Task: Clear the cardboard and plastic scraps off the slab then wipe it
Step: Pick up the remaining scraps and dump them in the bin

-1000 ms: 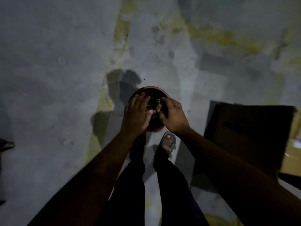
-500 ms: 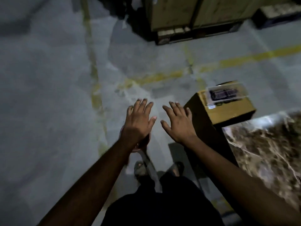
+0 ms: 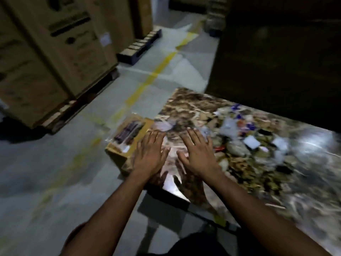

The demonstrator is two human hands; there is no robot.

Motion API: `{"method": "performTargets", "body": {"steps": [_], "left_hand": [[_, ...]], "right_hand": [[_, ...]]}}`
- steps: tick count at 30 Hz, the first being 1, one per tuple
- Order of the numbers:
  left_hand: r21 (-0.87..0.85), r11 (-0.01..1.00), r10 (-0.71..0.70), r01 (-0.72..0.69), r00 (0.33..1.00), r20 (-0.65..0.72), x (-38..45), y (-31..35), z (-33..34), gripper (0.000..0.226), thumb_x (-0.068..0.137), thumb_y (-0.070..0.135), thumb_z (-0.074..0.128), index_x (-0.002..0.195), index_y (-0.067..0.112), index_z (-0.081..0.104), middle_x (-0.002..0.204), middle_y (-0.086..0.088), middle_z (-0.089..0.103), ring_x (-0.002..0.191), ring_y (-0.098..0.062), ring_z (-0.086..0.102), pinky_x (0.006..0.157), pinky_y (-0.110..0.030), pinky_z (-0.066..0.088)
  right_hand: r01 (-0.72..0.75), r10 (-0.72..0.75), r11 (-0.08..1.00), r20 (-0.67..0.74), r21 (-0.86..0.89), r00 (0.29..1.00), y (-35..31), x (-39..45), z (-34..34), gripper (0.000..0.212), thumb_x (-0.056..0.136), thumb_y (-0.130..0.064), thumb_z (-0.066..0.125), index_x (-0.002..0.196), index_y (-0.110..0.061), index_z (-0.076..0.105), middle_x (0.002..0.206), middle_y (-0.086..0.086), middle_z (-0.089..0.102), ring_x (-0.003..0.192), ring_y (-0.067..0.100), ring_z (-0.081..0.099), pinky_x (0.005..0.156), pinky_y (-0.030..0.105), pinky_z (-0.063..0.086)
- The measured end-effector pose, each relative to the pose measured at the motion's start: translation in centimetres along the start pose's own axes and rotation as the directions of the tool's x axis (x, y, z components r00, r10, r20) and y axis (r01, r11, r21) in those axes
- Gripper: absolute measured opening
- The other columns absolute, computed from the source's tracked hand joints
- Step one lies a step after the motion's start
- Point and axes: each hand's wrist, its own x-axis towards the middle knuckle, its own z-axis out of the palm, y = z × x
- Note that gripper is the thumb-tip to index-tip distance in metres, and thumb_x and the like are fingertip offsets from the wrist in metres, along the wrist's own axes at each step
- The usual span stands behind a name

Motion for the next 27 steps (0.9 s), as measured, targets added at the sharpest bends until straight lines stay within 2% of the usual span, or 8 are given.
{"method": "performTargets", "body": {"steps": [2, 7, 10, 14, 17, 23, 25, 27], "left_hand": [[-0.029, 0.997, 0.071, -0.070, 0.997, 0.019, 3.2, 6.1, 1.6, 0.060, 0.099, 0.053, 0.042, 0.152, 0.024, 0.037, 0.159, -0.004, 0.037, 0.149, -0.026, 0.027, 0.115, -0.052, 0.027], [-0.049, 0.971, 0.237, -0.233, 0.967, 0.091, 8.5, 18.5, 4.6, 0.069, 0.093, 0.057, 0.030, 0.154, 0.025, 0.033, 0.159, -0.003, 0.036, 0.148, -0.026, 0.027, 0.116, -0.051, 0.029], [-0.088, 0.949, 0.312, -0.304, 0.946, 0.093, 10.1, 23.5, 6.2, 0.068, 0.095, 0.060, 0.025, 0.153, 0.026, 0.034, 0.158, -0.001, 0.038, 0.148, -0.024, 0.026, 0.115, -0.053, 0.032], [-0.127, 0.920, 0.386, -0.371, 0.914, 0.127, 11.3, 27.4, 8.4, 0.061, 0.099, 0.057, 0.031, 0.152, 0.026, 0.035, 0.155, 0.000, 0.039, 0.146, -0.023, 0.026, 0.115, -0.053, 0.031], [-0.155, 0.916, 0.391, -0.370, 0.909, 0.141, 11.7, 27.9, 9.9, 0.062, 0.097, 0.059, 0.028, 0.151, 0.028, 0.035, 0.156, 0.000, 0.036, 0.145, -0.024, 0.025, 0.115, -0.054, 0.031], [-0.229, 0.952, 0.237, -0.204, 0.963, 0.131, 12.6, 26.5, 12.2, 0.063, 0.096, 0.056, 0.049, 0.151, 0.034, 0.028, 0.168, -0.002, 0.007, 0.153, -0.031, 0.004, 0.120, -0.057, 0.014], [-0.268, 0.953, 0.192, -0.138, 0.964, 0.187, 12.8, 25.7, 12.7, 0.068, 0.096, 0.053, 0.054, 0.154, 0.031, 0.026, 0.169, -0.003, 0.006, 0.154, -0.033, 0.004, 0.119, -0.057, 0.017], [-0.307, 0.946, 0.177, -0.102, 0.958, 0.224, 12.9, 25.2, 13.3, 0.068, 0.096, 0.043, 0.059, 0.154, 0.027, 0.028, 0.167, -0.004, 0.013, 0.153, -0.033, 0.012, 0.119, -0.058, 0.025]], "right_hand": [[-0.079, 0.078, 0.997, -0.019, -0.003, 0.997, 6.2, -1.0, -1.8, 0.072, 0.090, -0.064, 0.028, 0.151, -0.029, 0.042, 0.162, 0.005, 0.034, 0.151, 0.026, 0.026, 0.116, 0.061, 0.020], [-0.242, 0.236, 0.969, -0.116, -0.041, 0.965, 18.0, -4.7, -5.4, 0.065, 0.092, -0.060, 0.036, 0.149, -0.030, 0.043, 0.160, 0.004, 0.036, 0.150, 0.025, 0.027, 0.118, 0.058, 0.017], [-0.325, 0.321, 0.946, -0.130, -0.008, 0.938, 23.0, -6.6, -6.8, 0.064, 0.092, -0.059, 0.037, 0.149, -0.031, 0.041, 0.159, 0.004, 0.037, 0.150, 0.026, 0.026, 0.116, 0.057, 0.020], [-0.417, 0.431, 0.901, -0.125, 0.121, 0.894, 27.9, -8.9, -7.0, 0.062, 0.092, -0.056, 0.039, 0.149, -0.032, 0.041, 0.160, 0.004, 0.036, 0.150, 0.026, 0.026, 0.116, 0.055, 0.023], [-0.489, 0.523, 0.841, -0.111, 0.232, 0.845, 30.2, -10.9, -6.2, 0.062, 0.094, -0.058, 0.036, 0.151, -0.033, 0.038, 0.160, 0.004, 0.035, 0.148, 0.026, 0.027, 0.116, 0.053, 0.030], [-0.576, 0.651, 0.723, -0.096, 0.381, 0.753, 30.0, -13.8, -2.7, 0.060, 0.095, -0.061, 0.034, 0.149, -0.033, 0.038, 0.160, 0.001, 0.031, 0.147, 0.024, 0.026, 0.114, 0.061, 0.033], [-0.579, 0.651, 0.716, -0.072, 0.389, 0.756, 28.2, -14.3, -1.7, 0.065, 0.093, -0.066, 0.037, 0.151, -0.038, 0.031, 0.165, 0.001, 0.020, 0.150, 0.026, 0.018, 0.118, 0.064, 0.024], [-0.547, 0.572, 0.782, 0.004, 0.300, 0.820, 26.1, -14.2, -1.2, 0.080, 0.087, -0.081, 0.035, 0.156, -0.046, 0.014, 0.168, 0.000, -0.001, 0.153, 0.025, -0.002, 0.121, 0.062, 0.004]]}}
